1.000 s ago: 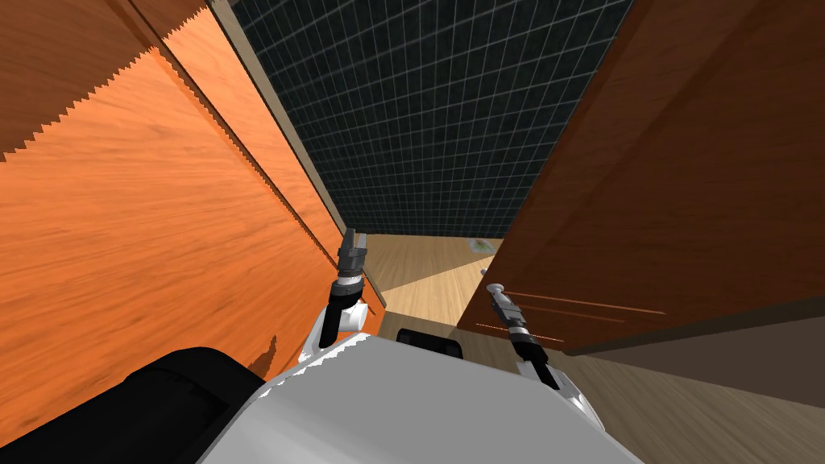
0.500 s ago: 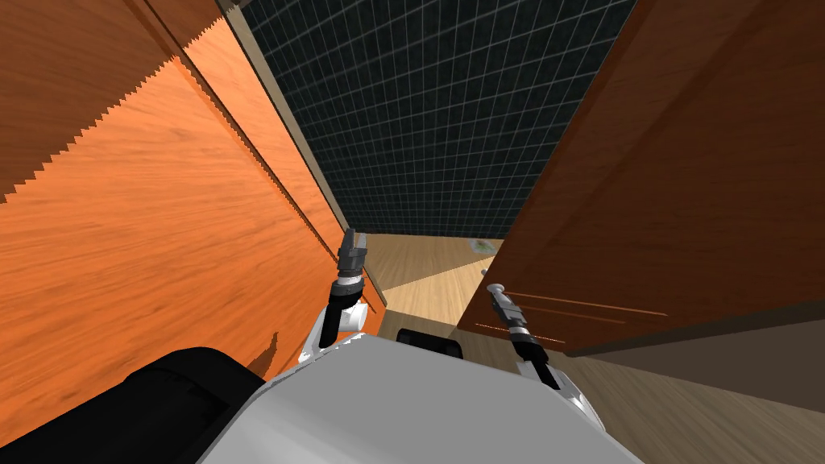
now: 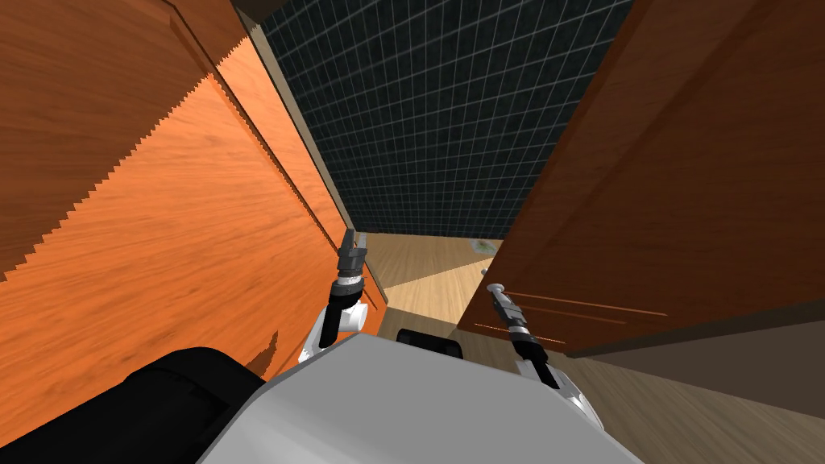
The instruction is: Pull the door open
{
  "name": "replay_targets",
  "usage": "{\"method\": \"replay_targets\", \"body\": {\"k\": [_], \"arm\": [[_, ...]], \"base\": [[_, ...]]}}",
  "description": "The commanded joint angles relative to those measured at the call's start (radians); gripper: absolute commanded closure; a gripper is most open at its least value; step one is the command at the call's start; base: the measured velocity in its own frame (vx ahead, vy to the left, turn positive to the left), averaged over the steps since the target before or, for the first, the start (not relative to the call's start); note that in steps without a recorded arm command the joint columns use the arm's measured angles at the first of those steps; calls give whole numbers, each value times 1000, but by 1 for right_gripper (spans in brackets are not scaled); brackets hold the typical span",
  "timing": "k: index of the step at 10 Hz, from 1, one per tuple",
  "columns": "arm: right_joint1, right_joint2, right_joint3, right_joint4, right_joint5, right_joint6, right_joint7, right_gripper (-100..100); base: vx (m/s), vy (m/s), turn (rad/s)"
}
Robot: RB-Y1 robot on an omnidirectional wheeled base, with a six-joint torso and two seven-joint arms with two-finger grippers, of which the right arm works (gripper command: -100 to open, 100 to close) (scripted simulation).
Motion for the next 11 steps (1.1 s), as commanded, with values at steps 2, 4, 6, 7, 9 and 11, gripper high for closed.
{"method": "replay_targets", "body": {"k": [2,4,6,7,9,11], "arm": [[-1,1,13,-1,-24,1,-60,100],[-1,0,22,-1,-43,3,-105,100],[-2,-2,33,-2,-64,5,-157,100],[-3,-2,39,-3,-76,6,-186,100],[-4,-4,50,-3,-100,8,-240,100],[-4,-5,56,-4,-112,9,-275,100]], "base": [[-41,-19,53],[-44,-22,54],[-51,-18,55],[-45,-22,53],[-52,-28,74],[-27,-13,26]]}}
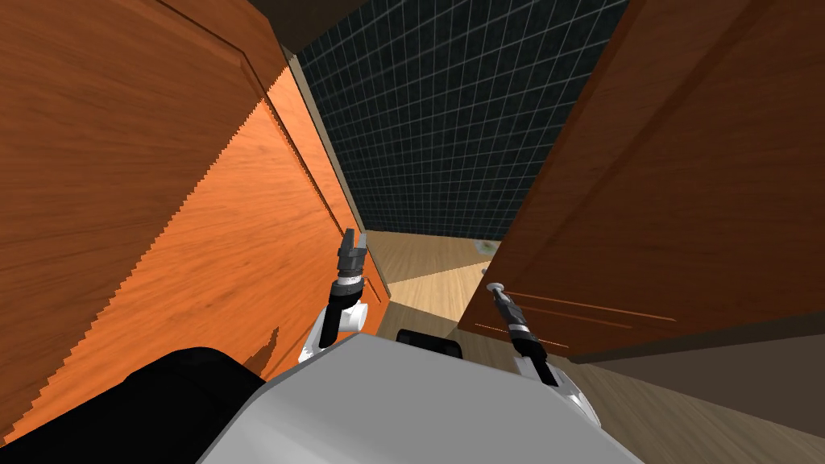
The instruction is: Pull the door open
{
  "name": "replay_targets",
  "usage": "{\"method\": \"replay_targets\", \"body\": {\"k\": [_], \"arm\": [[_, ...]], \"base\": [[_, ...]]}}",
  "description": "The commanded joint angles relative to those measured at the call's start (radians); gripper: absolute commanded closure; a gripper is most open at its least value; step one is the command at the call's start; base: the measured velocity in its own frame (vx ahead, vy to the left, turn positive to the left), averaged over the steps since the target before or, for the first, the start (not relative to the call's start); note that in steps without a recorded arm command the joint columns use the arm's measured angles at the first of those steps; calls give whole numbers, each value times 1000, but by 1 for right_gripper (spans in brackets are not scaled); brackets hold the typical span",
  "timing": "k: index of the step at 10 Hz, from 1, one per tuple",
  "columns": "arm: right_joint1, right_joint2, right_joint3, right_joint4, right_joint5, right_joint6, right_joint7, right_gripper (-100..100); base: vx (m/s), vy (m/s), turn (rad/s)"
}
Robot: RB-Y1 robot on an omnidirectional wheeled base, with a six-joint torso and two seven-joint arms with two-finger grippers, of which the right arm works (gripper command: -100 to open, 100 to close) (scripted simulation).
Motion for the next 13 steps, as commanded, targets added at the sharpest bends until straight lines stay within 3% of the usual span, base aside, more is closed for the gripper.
{"method": "replay_targets", "body": {"k": [1,13], "arm": [[1,4,13,1,-18,1,-50,100],[-4,-4,70,-3,-134,13,-348,100]], "base": [[-41,-20,75],[-36,-20,50]]}}
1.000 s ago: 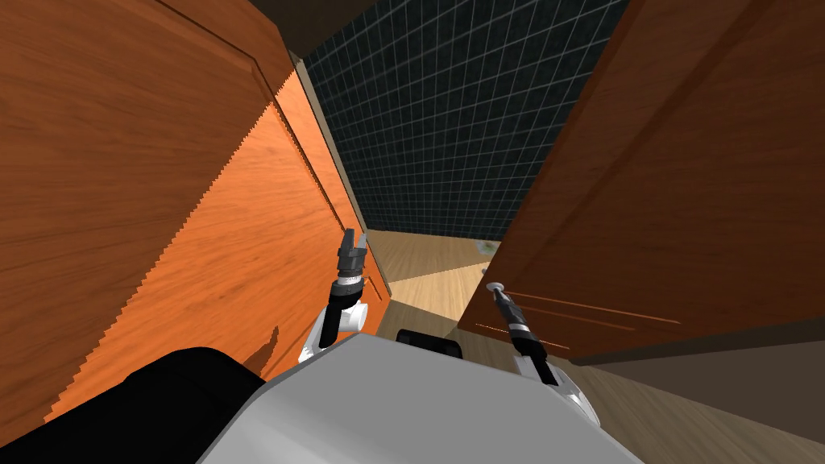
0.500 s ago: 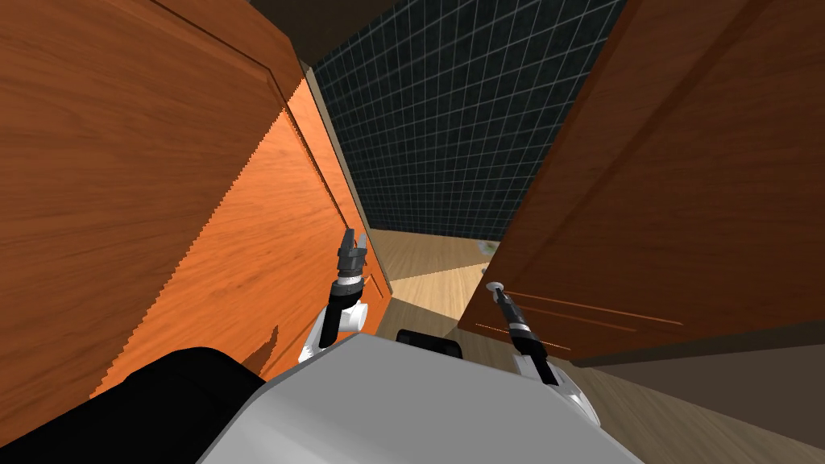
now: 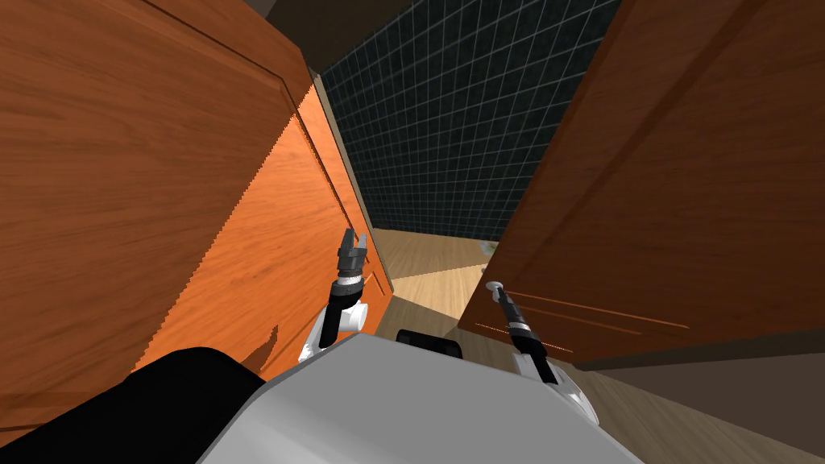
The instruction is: Pull the door open
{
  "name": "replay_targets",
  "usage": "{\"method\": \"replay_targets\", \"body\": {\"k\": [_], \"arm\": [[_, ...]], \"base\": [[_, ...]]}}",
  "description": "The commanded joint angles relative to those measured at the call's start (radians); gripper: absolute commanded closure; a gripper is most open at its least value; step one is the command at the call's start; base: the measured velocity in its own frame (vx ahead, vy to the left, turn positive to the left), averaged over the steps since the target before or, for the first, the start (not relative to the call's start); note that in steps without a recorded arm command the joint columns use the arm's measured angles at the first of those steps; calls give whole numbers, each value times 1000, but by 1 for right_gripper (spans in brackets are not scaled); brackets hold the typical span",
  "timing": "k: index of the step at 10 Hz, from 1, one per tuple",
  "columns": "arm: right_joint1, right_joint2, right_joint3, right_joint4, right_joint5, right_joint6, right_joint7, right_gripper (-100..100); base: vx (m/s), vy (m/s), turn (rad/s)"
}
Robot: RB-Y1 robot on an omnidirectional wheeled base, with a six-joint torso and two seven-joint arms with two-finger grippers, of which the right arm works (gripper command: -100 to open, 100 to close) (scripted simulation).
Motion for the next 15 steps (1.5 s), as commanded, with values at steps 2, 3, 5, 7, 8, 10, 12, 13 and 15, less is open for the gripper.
{"method": "replay_targets", "body": {"k": [2,3,5,7,8,10,12,13,15], "arm": [[-2,9,20,7,-20,-3,-68,100],[-2,8,28,6,-35,-2,-92,100],[-3,7,35,6,-51,0,-142,100],[-4,6,44,5,-67,1,-185,100],[-4,6,44,5,-67,1,-190,100],[-5,4,60,4,-100,5,-255,100],[-6,3,68,4,-117,7,-307,100],[-6,3,68,4,-117,7,-313,100],[-7,1,84,3,-150,10,-378,100]], "base": [[-23,-18,45],[-40,-26,75],[-35,-21,37],[-27,-13,38],[-29,-15,42],[-41,-18,66],[-33,-26,45],[-21,-16,38],[-45,-20,64]]}}
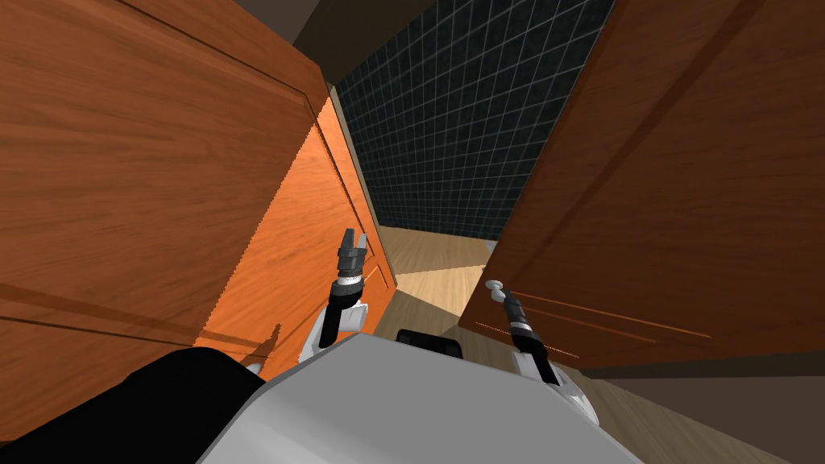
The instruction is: Pull the door open
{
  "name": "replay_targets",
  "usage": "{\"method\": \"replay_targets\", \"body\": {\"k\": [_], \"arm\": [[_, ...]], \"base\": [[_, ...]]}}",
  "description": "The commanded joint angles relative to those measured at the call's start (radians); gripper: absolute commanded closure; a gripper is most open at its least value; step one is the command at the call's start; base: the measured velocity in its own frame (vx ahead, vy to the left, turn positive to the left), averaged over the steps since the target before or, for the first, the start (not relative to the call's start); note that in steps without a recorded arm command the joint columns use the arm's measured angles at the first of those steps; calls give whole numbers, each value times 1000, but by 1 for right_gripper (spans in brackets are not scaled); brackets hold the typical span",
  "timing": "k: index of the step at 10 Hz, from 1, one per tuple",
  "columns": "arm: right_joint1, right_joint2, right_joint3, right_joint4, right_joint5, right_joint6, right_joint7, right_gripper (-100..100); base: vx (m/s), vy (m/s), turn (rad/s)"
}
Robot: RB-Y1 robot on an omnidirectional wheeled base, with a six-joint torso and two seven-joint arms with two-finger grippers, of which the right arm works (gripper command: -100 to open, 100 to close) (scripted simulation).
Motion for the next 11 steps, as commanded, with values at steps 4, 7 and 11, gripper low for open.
{"method": "replay_targets", "body": {"k": [4,7,11], "arm": [[-21,13,35,27,-38,-13,-122,100],[-22,12,43,26,-55,-11,-164,100],[-23,10,60,25,-89,-8,-248,100]], "base": [[-32,-16,40],[-25,-16,46],[-30,-16,48]]}}
